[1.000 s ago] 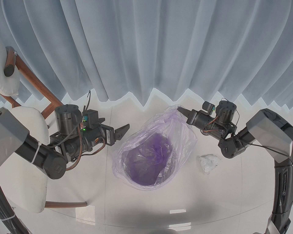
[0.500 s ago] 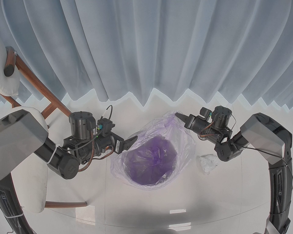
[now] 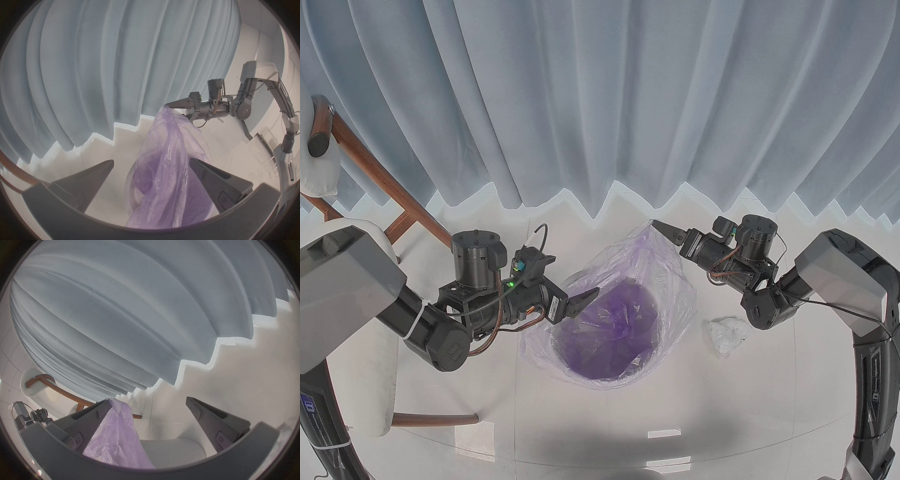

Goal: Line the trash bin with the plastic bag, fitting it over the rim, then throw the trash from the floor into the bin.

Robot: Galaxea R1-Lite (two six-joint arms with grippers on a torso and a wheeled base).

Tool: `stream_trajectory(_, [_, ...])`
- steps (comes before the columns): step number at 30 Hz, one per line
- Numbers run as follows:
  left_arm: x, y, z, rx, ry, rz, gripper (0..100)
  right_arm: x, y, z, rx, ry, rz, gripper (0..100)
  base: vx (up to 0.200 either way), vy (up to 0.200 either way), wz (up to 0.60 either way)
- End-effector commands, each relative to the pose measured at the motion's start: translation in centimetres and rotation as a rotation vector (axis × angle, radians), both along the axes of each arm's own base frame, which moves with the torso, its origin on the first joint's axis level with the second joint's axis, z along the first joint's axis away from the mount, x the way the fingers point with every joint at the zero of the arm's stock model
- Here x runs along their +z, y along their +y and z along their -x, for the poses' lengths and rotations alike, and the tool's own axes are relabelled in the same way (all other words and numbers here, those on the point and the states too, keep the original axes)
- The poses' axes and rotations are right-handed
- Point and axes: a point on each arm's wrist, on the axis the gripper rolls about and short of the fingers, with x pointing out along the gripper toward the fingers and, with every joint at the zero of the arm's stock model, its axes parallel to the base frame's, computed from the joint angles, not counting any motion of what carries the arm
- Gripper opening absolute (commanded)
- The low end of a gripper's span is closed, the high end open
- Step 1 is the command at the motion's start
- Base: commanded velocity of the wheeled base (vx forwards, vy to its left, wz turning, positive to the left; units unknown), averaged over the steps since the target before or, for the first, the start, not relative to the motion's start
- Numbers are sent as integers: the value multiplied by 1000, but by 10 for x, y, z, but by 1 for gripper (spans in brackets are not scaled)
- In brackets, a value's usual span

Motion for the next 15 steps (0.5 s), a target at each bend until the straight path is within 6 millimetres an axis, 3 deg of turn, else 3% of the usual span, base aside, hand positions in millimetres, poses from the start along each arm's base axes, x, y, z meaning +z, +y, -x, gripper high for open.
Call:
stream_trajectory(1, [0, 0, 6, -26, -16, -30, 100, -1, 0, 0, -2, 1, 0, 100, 0, 0, 0])
stream_trajectory(7, [-15, 7, 11, -33, -2, -104, 100, 1, 2, 0, 1, -7, 1, 100, 0, 0, 0])
stream_trajectory(12, [-27, 6, -12, -7, -5, -105, 100, 6, 2, 1, -2, -18, -2, 100, 0, 0, 0])
stream_trajectory(14, [-21, 3, -24, 9, -35, -82, 100, 12, 1, 3, -11, -36, -7, 100, 0, 0, 0])
stream_trajectory(15, [-17, 1, -28, 14, -50, -73, 0, 15, 0, 4, -14, -43, -9, 100, 0, 0, 0])
